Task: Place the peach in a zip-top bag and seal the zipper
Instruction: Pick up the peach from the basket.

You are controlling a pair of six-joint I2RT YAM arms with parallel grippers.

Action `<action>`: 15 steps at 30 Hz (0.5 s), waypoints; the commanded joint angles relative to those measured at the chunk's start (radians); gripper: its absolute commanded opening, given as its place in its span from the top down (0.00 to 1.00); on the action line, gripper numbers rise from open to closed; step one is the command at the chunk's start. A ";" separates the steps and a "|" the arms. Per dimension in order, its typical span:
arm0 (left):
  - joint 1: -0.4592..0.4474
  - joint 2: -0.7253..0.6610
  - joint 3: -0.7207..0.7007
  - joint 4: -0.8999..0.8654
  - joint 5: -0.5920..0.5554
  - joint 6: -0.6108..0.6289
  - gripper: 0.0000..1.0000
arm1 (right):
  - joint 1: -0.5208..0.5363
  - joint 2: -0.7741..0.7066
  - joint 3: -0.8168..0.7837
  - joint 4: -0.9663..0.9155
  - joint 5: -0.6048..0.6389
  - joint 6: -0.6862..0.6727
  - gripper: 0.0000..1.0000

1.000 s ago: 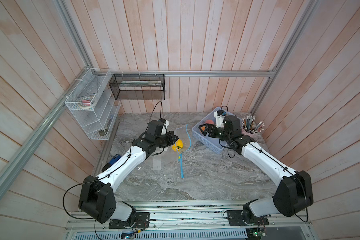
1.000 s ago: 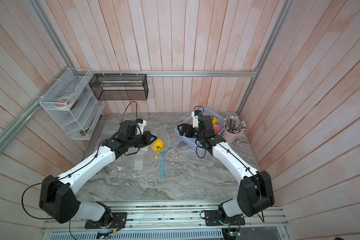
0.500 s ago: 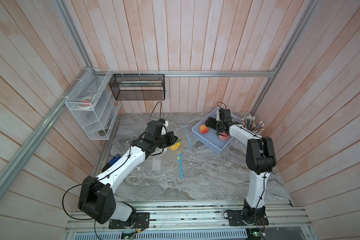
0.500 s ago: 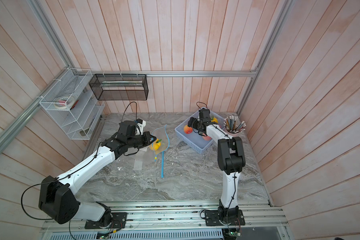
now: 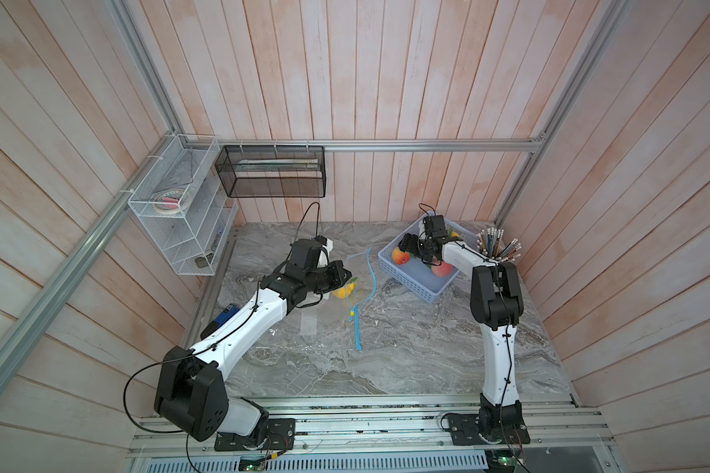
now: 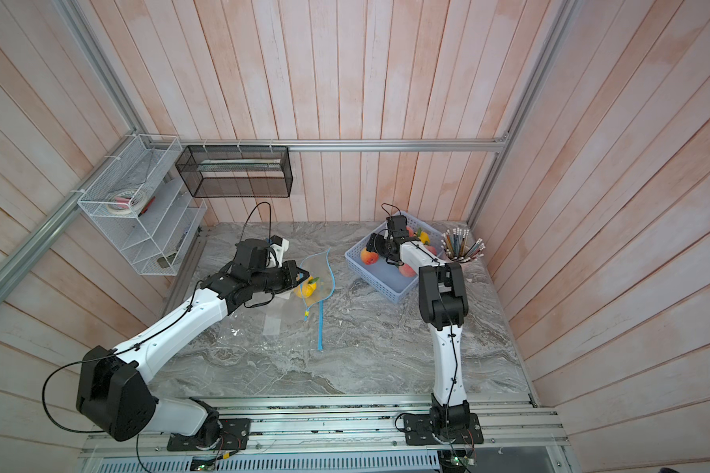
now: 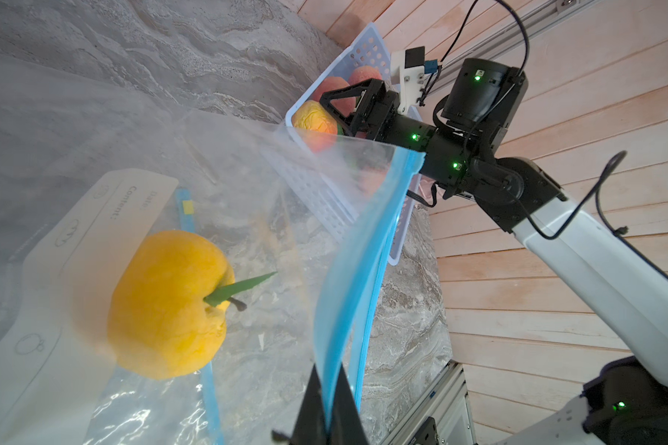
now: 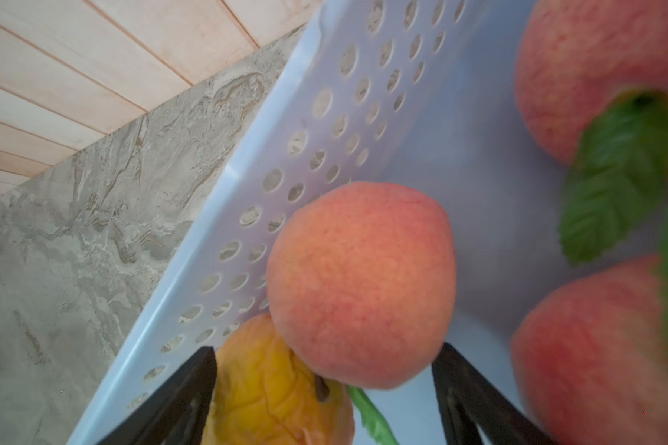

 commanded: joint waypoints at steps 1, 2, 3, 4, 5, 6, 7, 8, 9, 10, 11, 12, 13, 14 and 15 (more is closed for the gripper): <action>0.006 0.007 -0.018 0.020 0.008 0.003 1.00 | 0.003 0.000 -0.005 -0.016 -0.093 -0.034 0.11; 0.005 0.008 -0.018 0.021 0.009 0.004 1.00 | 0.003 -0.006 -0.013 -0.016 -0.101 -0.036 0.11; 0.005 0.008 -0.018 0.022 0.008 0.004 1.00 | 0.003 -0.013 -0.023 -0.016 -0.107 -0.037 0.10; 0.005 0.009 -0.019 0.023 0.009 0.003 1.00 | 0.004 -0.018 -0.029 -0.019 -0.113 -0.041 0.10; 0.005 0.009 -0.021 0.023 0.009 0.003 1.00 | 0.005 -0.022 -0.036 -0.021 -0.118 -0.042 0.09; 0.005 0.009 -0.023 0.028 0.009 0.001 1.00 | 0.007 -0.025 -0.041 -0.021 -0.121 -0.044 0.08; 0.005 0.009 -0.024 0.031 0.010 0.000 1.00 | 0.009 -0.026 -0.042 -0.026 -0.121 -0.048 0.06; 0.005 0.010 -0.024 0.032 0.010 -0.002 1.00 | 0.013 -0.023 -0.042 -0.032 -0.121 -0.051 0.04; 0.005 0.011 -0.026 0.032 0.011 -0.002 1.00 | 0.015 -0.021 -0.039 -0.037 -0.117 -0.052 0.04; 0.005 0.013 -0.025 0.033 0.013 -0.002 1.00 | 0.016 -0.017 -0.036 -0.040 -0.111 -0.052 0.04; 0.005 0.012 -0.024 0.032 0.013 -0.002 1.00 | 0.018 -0.013 -0.032 -0.045 -0.103 -0.049 0.04; 0.005 0.012 -0.026 0.033 0.013 -0.002 1.00 | 0.019 -0.007 -0.027 -0.051 -0.096 -0.045 0.06; 0.005 0.012 -0.026 0.033 0.012 -0.002 1.00 | 0.018 -0.001 -0.022 -0.057 -0.090 -0.041 0.09; 0.005 0.011 -0.027 0.033 0.012 -0.002 1.00 | 0.018 0.006 -0.018 -0.061 -0.089 -0.036 0.14; 0.005 0.010 -0.029 0.032 0.012 -0.001 1.00 | 0.017 0.009 -0.016 -0.066 -0.089 -0.031 0.18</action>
